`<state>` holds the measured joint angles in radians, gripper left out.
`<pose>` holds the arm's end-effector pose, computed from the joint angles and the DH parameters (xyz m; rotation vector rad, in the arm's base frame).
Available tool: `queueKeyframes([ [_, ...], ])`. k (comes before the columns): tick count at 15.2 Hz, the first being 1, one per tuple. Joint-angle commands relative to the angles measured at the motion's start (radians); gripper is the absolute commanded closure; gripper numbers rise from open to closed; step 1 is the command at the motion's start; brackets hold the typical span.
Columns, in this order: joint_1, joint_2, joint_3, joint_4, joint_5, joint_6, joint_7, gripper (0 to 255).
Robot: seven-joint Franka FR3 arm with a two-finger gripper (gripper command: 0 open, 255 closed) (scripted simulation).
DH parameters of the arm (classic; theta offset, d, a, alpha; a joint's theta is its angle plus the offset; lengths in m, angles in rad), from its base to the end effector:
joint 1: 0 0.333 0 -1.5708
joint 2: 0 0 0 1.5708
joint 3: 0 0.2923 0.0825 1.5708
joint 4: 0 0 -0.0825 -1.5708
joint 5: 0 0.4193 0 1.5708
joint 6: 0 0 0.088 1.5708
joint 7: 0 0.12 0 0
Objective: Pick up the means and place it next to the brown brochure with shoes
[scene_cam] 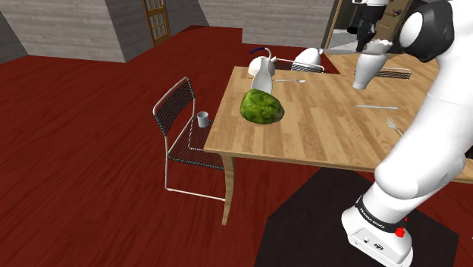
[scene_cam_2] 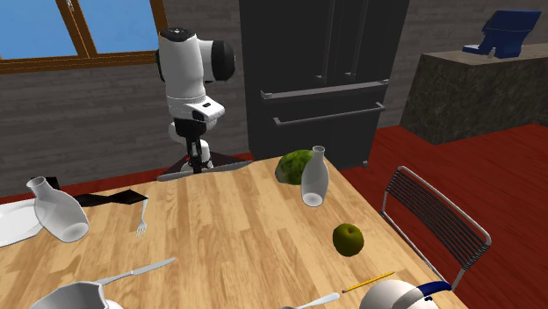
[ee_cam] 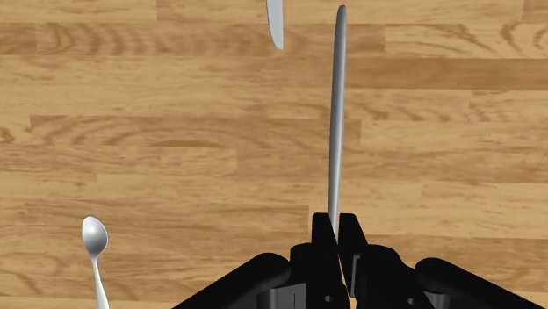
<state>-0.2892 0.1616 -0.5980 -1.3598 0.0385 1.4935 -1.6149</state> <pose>0.4176 -0.4598 0.6047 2.9148 1.1251 -0.0777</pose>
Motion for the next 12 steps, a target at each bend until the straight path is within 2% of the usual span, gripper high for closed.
queueKeyframes([
  [1,-0.010,-0.043,-0.014,-0.054,-0.022,0.019,-0.030,255],
  [12,-0.117,-0.149,-0.114,-0.170,-0.081,0.058,-0.242,255],
])
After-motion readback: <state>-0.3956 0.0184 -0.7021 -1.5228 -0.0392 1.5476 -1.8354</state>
